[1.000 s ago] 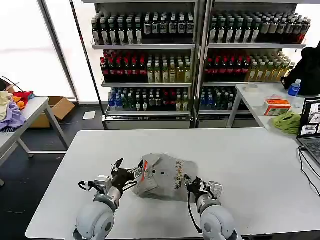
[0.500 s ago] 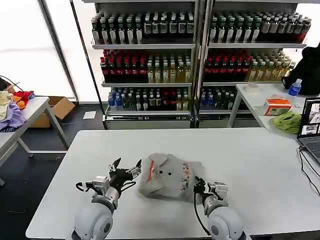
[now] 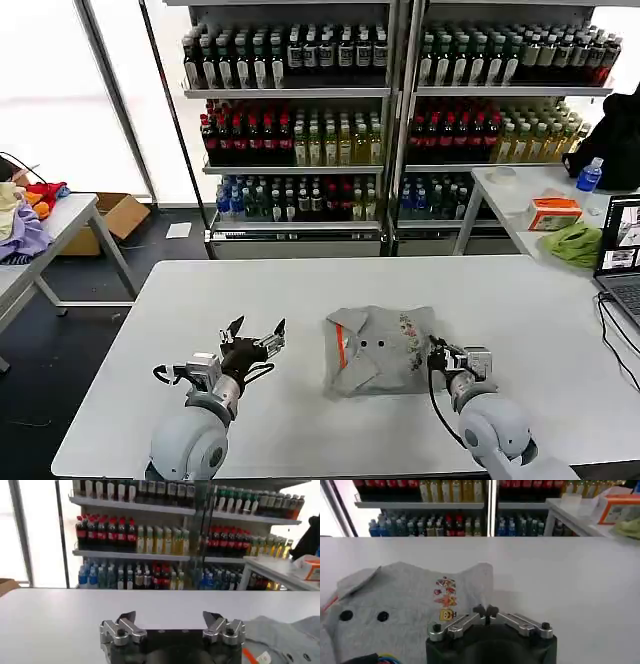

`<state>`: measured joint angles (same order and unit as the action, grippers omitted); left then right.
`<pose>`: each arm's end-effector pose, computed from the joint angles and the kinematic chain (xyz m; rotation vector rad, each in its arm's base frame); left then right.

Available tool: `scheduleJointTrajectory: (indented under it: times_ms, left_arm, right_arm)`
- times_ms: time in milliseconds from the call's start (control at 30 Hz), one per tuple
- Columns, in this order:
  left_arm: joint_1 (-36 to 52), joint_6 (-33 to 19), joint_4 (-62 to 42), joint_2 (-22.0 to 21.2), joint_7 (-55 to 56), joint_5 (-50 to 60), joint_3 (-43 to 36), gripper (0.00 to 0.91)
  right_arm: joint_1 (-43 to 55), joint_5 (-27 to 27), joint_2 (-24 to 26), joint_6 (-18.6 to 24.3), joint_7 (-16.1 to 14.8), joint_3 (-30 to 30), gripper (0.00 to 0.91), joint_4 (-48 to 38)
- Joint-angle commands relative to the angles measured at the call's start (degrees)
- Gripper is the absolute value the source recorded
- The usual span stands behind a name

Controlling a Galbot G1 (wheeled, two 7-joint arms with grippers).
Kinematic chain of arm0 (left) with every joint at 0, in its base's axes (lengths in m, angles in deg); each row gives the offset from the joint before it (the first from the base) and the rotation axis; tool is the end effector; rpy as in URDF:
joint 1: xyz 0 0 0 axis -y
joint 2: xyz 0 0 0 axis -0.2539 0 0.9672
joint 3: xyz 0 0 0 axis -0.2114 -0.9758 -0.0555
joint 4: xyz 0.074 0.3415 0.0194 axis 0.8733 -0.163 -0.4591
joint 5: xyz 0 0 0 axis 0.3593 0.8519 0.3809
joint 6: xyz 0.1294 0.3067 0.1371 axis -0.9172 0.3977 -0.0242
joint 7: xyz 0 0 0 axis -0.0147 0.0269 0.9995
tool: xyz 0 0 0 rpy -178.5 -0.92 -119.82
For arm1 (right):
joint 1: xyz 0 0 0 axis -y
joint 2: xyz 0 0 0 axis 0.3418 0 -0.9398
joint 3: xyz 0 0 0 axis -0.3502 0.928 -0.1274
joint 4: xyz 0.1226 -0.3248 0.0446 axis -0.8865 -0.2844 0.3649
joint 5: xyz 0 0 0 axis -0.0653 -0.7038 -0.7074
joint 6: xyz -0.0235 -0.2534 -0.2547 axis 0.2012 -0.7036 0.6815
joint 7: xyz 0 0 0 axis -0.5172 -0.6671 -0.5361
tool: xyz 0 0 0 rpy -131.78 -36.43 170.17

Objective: Fold and organize the clothes.

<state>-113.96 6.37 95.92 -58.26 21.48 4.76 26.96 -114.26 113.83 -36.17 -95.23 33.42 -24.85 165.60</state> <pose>0.2721 -0.0172 -0.2460 -0.2626 -2.7945 0.0933 0.3101 -0.0484 -0.2730 0.0192 -2.6007 0.0673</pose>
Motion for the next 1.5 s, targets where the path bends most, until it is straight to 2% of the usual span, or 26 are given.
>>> scheduleJointTrajectory:
  times_ms: [33,167,233,300,367,500,533,600,733,900,1067,1400,1500]
  left_arm:
    - [-0.43,0.04,0.04,-0.07,-0.10,0.04,0.25,0.907]
    - [-0.60,0.06,-0.09,-0.05,-0.11,-0.03,0.38,0.907]
    - [-0.58,0.18,-0.19,-0.12,-0.07,-0.16,0.19,0.907]
    - [-0.57,0.30,-0.20,-0.27,-0.08,-0.15,-0.08,0.907]
    - [-0.56,0.51,-0.12,-0.46,-0.11,-0.17,-0.34,0.907]
    - [-0.90,0.52,0.01,-0.89,-0.10,-0.14,-0.54,0.907]
    - [-1.17,0.51,0.08,-0.93,-0.10,-0.13,-0.55,0.907]
    - [-1.39,0.52,0.28,-0.99,-0.09,-0.13,-0.49,0.907]
    - [-2.00,0.60,1.17,-1.03,-0.08,-0.16,0.05,0.907]
    - [-3.14,0.52,1.54,-1.03,-0.05,-0.12,0.83,0.907]
    - [-3.27,0.46,1.58,-1.14,-0.05,-0.11,1.05,0.907]
    - [-4.25,0.46,1.97,-1.48,-0.09,0.01,1.26,0.907]
    - [-4.48,0.47,2.19,-1.40,-0.17,-0.02,1.35,0.907]
  right_arm:
    - [2.89,-11.11,1.70,0.17,-3.11,-1.70,0.907,-6.19]
    - [0.70,-11.15,0.85,0.24,-2.79,-4.17,0.907,-1.29]
    - [-1.01,-13.15,-0.01,1.24,-2.96,-5.40,0.907,4.26]
    - [-1.59,-13.37,-0.23,1.07,-2.87,-5.19,0.907,6.72]
    - [-2.09,-16.32,-0.55,1.40,-3.24,-4.33,0.907,8.62]
    - [-3.97,-15.94,-0.44,1.14,-5.12,-0.22,0.907,11.93]
    - [-4.47,-16.71,-0.49,0.97,-6.66,1.85,0.907,12.49]
    - [-4.16,-21.06,-1.06,0.74,-7.55,5.59,0.907,11.83]
    - [-2.40,-22.78,-2.04,0.05,-5.36,11.24,0.907,9.16]
    - [-2.21,-22.00,-1.53,-0.08,-3.58,13.69,0.907,7.62]
    - [-2.52,-19.19,-1.49,-0.07,-2.58,13.29,0.907,5.84]
    - [-5.05,-5.93,-4.26,0.05,-0.54,8.41,0.907,4.46]
    - [-5.61,-4.22,-5.54,0.11,-0.72,7.77,0.907,3.37]
